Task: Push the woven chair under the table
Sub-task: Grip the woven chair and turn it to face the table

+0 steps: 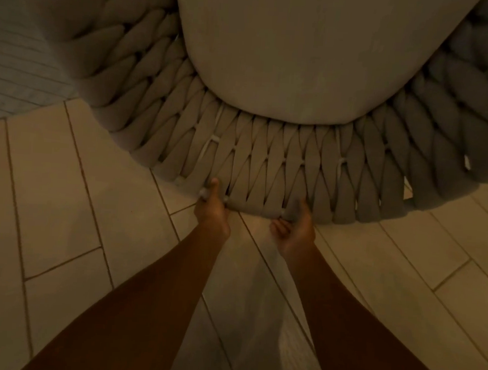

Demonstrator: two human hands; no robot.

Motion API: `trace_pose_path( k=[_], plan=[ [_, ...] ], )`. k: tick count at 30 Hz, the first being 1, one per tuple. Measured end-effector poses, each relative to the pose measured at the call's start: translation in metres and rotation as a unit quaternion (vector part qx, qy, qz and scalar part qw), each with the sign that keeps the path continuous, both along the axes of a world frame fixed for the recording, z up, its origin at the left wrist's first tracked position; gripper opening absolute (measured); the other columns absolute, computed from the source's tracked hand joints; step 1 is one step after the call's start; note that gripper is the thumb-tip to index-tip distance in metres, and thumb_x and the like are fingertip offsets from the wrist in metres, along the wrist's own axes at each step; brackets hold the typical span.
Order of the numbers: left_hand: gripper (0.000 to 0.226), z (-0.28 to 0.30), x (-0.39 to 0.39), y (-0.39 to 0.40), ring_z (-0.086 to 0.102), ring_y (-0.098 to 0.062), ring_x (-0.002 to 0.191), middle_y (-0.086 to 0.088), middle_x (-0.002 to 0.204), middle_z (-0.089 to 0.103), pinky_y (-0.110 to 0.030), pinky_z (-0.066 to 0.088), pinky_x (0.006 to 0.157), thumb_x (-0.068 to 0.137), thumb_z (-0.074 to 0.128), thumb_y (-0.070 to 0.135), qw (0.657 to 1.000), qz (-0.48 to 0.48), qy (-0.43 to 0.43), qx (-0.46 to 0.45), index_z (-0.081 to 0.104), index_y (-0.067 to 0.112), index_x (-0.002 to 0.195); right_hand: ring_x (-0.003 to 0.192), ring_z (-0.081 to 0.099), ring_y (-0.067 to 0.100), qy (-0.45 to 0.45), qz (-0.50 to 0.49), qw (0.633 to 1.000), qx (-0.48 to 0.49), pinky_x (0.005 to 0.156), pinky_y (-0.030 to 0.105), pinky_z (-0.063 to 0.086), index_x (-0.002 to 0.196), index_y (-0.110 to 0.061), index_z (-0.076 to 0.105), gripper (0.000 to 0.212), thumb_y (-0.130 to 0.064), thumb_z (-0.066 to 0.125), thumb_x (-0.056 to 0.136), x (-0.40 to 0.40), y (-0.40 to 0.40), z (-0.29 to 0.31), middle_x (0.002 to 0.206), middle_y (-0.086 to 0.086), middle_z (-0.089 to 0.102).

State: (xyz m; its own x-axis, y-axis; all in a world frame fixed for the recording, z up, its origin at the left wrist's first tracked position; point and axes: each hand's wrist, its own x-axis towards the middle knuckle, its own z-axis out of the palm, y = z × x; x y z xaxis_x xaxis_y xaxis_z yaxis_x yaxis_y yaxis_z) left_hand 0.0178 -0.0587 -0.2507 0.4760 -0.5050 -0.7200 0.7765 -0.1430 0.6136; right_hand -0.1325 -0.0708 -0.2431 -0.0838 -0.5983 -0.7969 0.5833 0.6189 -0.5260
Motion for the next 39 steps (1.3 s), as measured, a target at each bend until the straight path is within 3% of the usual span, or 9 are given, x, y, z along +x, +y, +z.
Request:
trace_pose_path(
  k=[7,11,18,21,23,27,32,35,39],
  plan=[
    [0.048,-0.006,0.002,-0.01,0.062,-0.037,0.116,-0.017,0.119,0.065,-0.053,0.051,0.1,0.094,0.065,0.044,0.997,-0.016,-0.036,0.059,0.056,0.006,0.122,0.127,0.059,0.038,-0.038,-0.103,0.994,-0.001,0.096,0.052,0.054,0.154,-0.023,0.038,0.069,-0.043,0.069,0.095,0.019,-0.013,0.009,0.147,0.015,0.055],
    [0.042,-0.001,0.0,-0.005,0.06,-0.038,0.119,-0.017,0.119,0.063,-0.056,0.05,0.101,0.097,0.059,0.044,1.0,-0.005,-0.025,0.013,0.057,0.008,0.119,0.134,0.05,0.044,-0.008,-0.14,0.99,0.004,0.101,0.068,0.048,0.158,-0.026,0.026,0.08,-0.043,0.071,0.094,0.022,-0.012,0.015,0.155,0.017,0.044],
    [0.049,0.031,-0.01,0.03,0.061,-0.031,0.12,-0.011,0.132,0.063,-0.052,0.053,0.099,0.099,0.056,0.041,0.988,0.019,-0.147,-0.04,0.056,0.007,0.134,0.133,0.052,0.039,0.044,-0.138,0.989,-0.011,0.101,0.065,0.05,0.156,-0.024,0.028,0.097,-0.042,0.085,0.08,0.021,0.016,0.041,0.151,0.013,0.047],
    [0.034,0.061,-0.017,0.046,0.065,-0.029,0.113,0.0,0.106,0.068,-0.024,0.059,0.079,0.098,0.058,0.044,0.968,0.041,-0.246,0.009,0.059,0.014,0.114,0.13,0.056,0.034,0.047,-0.145,0.988,-0.035,0.099,0.063,0.053,0.152,-0.022,0.039,0.097,-0.028,0.094,0.072,0.019,0.035,0.066,0.146,0.009,0.056],
    [0.047,0.086,-0.02,0.059,0.063,-0.028,0.113,-0.006,0.114,0.069,-0.013,0.053,0.074,0.096,0.061,0.046,0.952,0.042,-0.299,0.042,0.057,0.008,0.122,0.128,0.059,0.032,0.064,-0.145,0.987,-0.035,0.097,0.062,0.055,0.146,-0.021,0.047,0.094,-0.019,0.097,0.067,0.017,0.049,0.089,0.142,0.007,0.06],
    [0.075,0.141,-0.029,0.086,0.061,-0.034,0.117,-0.018,0.132,0.06,-0.033,0.05,0.09,0.088,0.069,0.053,0.942,0.011,-0.312,0.122,0.041,0.001,0.134,0.126,0.061,0.031,0.087,-0.135,0.987,-0.032,0.1,0.059,0.054,0.146,-0.021,0.05,0.094,-0.014,0.097,0.065,0.013,0.072,0.14,0.139,0.005,0.062],
    [0.063,0.223,-0.046,0.123,0.058,-0.029,0.122,-0.019,0.136,0.056,-0.034,0.05,0.1,0.094,0.067,0.034,0.921,-0.02,-0.384,0.062,0.037,-0.001,0.137,0.122,0.063,0.033,0.129,-0.132,0.982,-0.036,0.099,0.059,0.055,0.151,-0.022,0.045,0.099,-0.015,0.096,0.066,0.002,0.093,0.223,0.14,0.008,0.063],
    [0.066,0.274,-0.055,0.144,0.058,-0.036,0.115,-0.027,0.124,0.057,-0.043,0.048,0.103,0.088,0.076,0.03,0.85,-0.008,-0.522,0.07,0.048,-0.015,0.127,0.124,0.061,0.033,0.16,-0.114,0.98,-0.026,0.099,0.059,0.054,0.154,-0.026,0.04,0.104,-0.016,0.096,0.066,-0.007,0.104,0.277,0.143,0.008,0.059],
    [0.089,0.349,-0.068,0.171,0.054,-0.049,0.105,-0.031,0.114,0.055,-0.053,0.041,0.093,0.077,0.063,0.07,0.689,-0.13,-0.68,0.213,0.056,-0.01,0.116,0.122,0.061,0.036,0.226,-0.072,0.971,-0.006,0.097,0.057,0.056,0.153,-0.02,0.038,0.104,-0.025,0.095,0.067,-0.017,0.116,0.345,0.141,0.013,0.059]
  ],
)
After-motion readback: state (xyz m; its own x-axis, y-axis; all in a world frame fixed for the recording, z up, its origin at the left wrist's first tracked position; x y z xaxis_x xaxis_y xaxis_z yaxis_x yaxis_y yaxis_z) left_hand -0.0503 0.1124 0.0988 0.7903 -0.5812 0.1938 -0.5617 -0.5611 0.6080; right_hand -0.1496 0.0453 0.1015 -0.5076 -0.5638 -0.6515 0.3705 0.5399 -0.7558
